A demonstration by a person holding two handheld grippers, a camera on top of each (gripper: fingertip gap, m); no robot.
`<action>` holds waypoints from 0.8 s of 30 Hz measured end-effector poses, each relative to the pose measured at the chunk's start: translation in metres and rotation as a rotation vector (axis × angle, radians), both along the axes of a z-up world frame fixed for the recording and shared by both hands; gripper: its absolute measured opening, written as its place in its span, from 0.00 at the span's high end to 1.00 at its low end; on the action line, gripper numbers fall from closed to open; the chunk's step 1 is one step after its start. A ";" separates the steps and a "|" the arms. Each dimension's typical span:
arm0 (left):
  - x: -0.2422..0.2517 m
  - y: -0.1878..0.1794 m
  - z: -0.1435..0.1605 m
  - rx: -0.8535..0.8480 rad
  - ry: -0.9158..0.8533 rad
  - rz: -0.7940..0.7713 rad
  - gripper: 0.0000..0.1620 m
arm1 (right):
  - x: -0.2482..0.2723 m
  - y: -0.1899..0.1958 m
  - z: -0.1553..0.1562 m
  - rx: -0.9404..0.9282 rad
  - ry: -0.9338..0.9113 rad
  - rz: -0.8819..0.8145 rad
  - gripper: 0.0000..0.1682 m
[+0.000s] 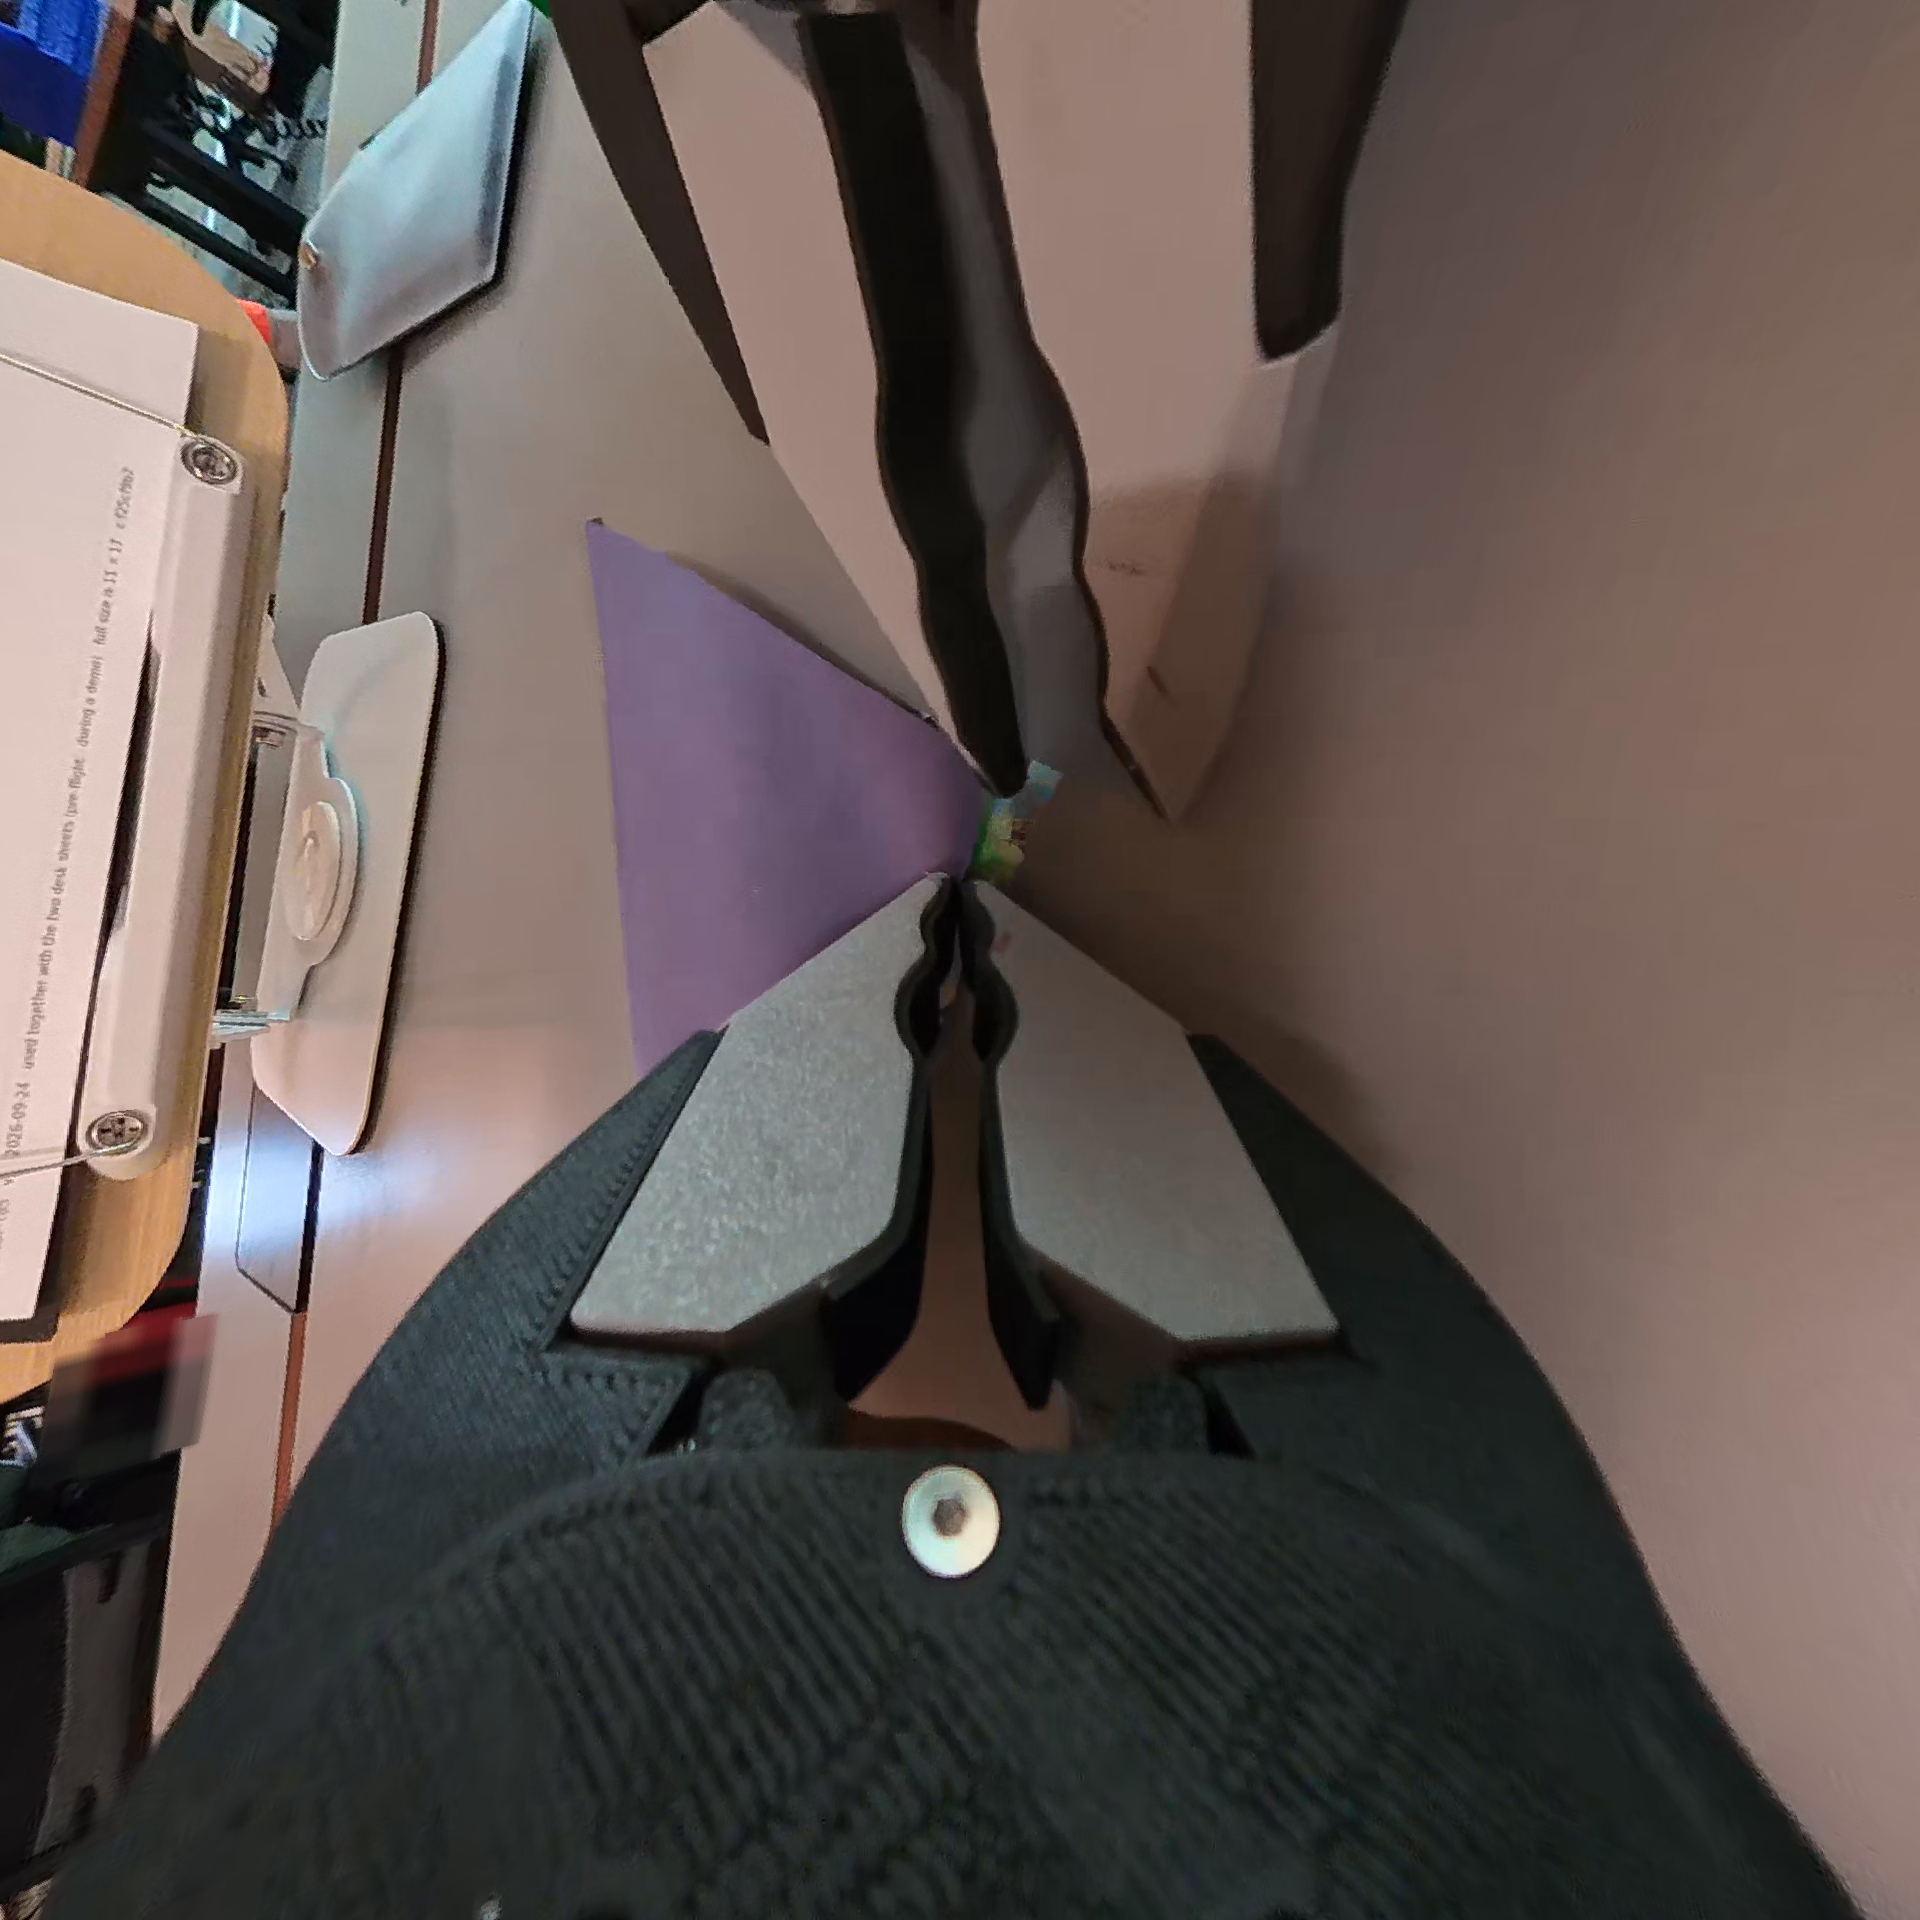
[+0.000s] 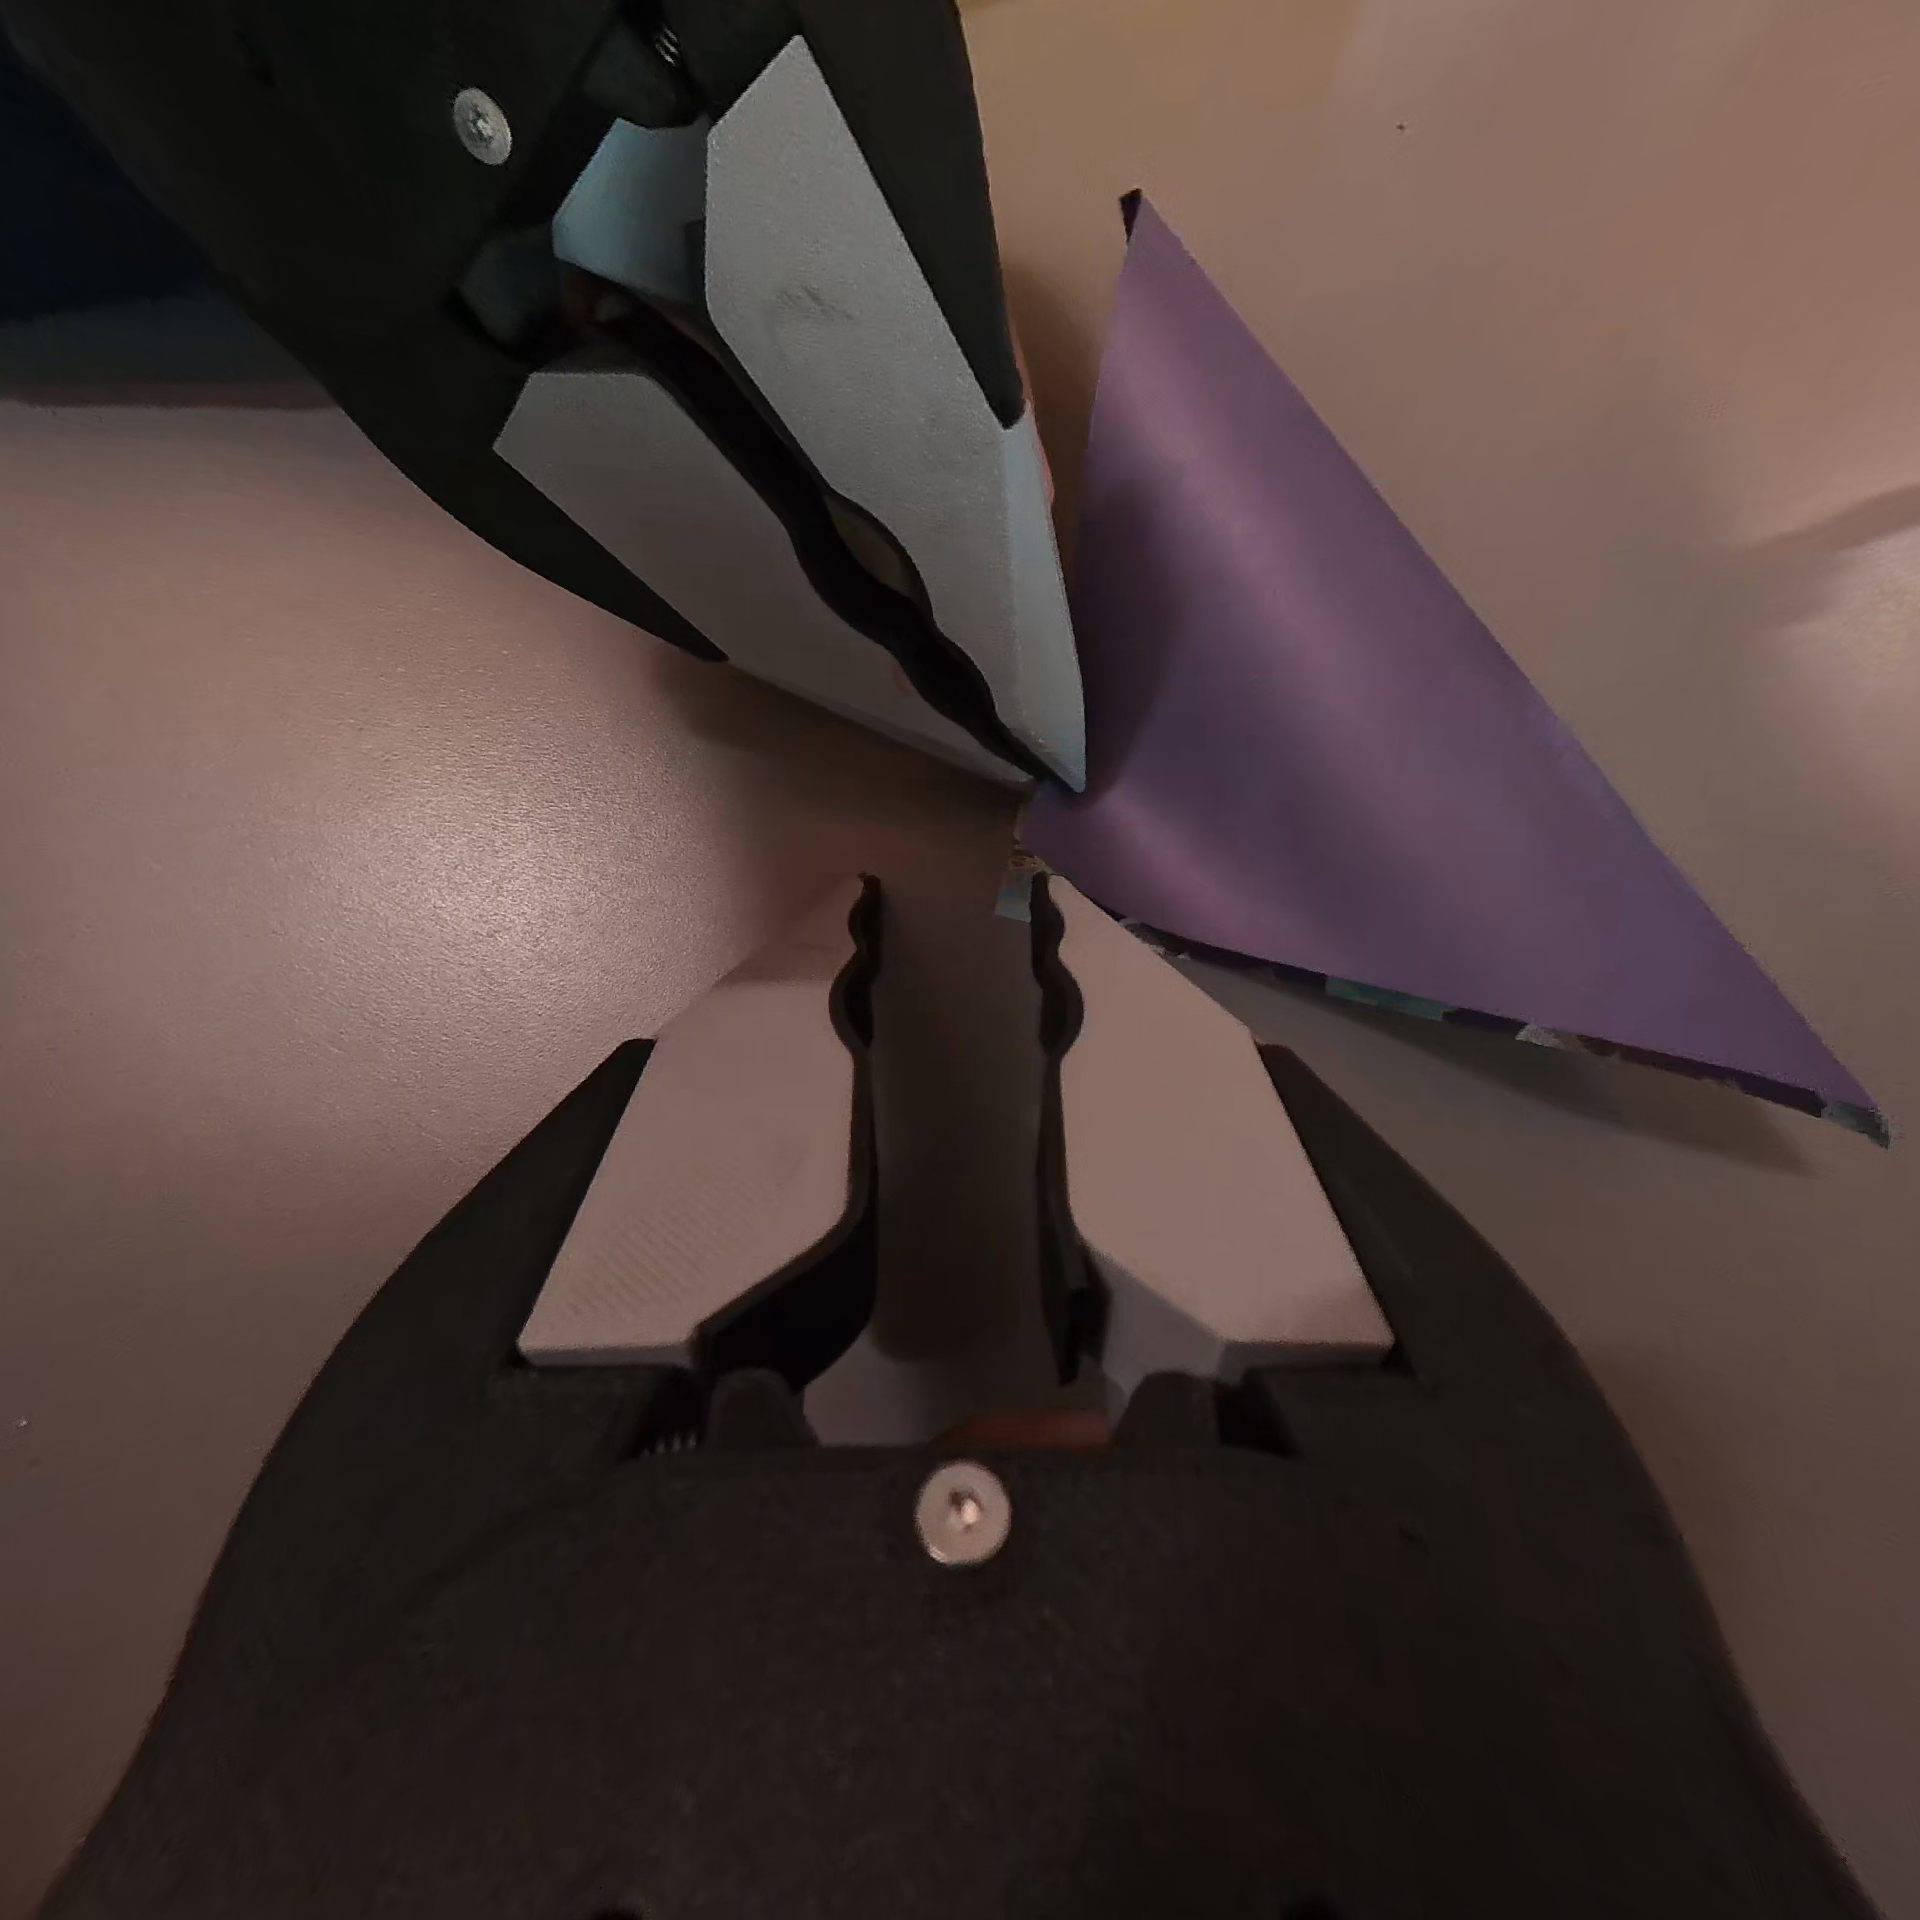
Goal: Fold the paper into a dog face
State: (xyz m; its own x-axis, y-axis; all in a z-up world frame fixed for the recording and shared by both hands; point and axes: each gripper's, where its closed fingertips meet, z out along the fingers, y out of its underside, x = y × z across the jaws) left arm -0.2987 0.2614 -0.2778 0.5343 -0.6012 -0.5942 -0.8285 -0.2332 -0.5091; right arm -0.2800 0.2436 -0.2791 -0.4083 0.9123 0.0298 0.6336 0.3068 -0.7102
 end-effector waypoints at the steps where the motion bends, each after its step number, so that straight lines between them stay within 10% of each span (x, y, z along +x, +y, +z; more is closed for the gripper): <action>1: 0.000 0.000 0.000 0.001 0.005 -0.002 1.00 | 0.000 0.000 0.000 0.000 0.000 0.001 0.85; 24: 0.002 0.000 -0.002 0.028 0.242 -0.064 1.00 | 0.007 0.008 0.023 -0.073 0.035 0.020 0.84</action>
State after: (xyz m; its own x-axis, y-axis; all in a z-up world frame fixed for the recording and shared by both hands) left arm -0.2972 0.2616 -0.2797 0.3360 -0.6106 -0.7171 -0.9396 -0.1650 -0.2998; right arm -0.2727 0.2516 -0.2565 -0.4262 0.9044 -0.0218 0.6024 0.2658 -0.7526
